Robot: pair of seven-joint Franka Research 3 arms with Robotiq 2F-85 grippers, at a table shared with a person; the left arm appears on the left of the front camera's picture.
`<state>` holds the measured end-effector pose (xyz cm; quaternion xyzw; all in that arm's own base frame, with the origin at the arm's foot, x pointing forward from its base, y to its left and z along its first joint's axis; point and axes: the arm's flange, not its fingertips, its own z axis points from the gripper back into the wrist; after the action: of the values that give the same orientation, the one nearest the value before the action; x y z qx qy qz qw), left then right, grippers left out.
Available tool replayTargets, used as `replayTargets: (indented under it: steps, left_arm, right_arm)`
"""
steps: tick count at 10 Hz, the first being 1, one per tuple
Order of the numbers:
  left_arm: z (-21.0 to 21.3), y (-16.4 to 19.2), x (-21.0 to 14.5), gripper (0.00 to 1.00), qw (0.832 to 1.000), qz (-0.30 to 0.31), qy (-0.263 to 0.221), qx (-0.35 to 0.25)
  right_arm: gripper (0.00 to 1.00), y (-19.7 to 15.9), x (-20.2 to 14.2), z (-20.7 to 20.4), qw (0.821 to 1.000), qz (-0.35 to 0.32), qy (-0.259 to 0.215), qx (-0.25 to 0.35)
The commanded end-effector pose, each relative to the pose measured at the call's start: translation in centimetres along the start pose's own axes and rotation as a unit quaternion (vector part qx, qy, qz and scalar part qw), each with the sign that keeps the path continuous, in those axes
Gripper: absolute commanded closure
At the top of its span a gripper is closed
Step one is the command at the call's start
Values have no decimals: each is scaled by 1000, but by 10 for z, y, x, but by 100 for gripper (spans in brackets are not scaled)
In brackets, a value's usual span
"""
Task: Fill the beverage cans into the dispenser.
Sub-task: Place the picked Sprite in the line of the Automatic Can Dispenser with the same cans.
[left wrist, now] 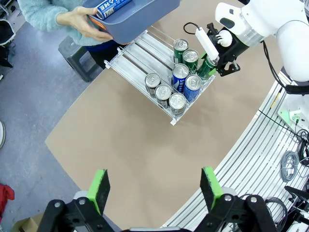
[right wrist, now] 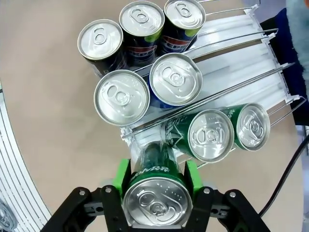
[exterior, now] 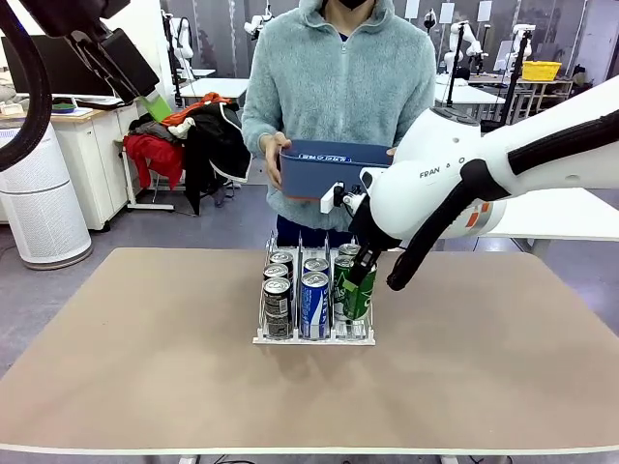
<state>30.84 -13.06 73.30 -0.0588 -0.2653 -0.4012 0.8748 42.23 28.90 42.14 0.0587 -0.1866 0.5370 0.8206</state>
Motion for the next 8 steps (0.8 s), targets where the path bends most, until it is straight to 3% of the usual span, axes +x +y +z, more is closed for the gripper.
replayTargets:
  steps: [1, 4, 8]
  left_arm:
    - [0, 1, -2, 0, 1000, 0, 2, -3]
    - [0, 1, -2, 0, 1000, 0, 2, -3]
    - [0, 1, -2, 0, 1000, 0, 2, -3]
  right_arm:
    - [42, -15, 12, -10, 1000, 19, -22, -8]
    - [42, -6, 10, -23, 999, 28, -5, 46]
    - [42, -4, 4, -32, 997, 28, 23, 67]
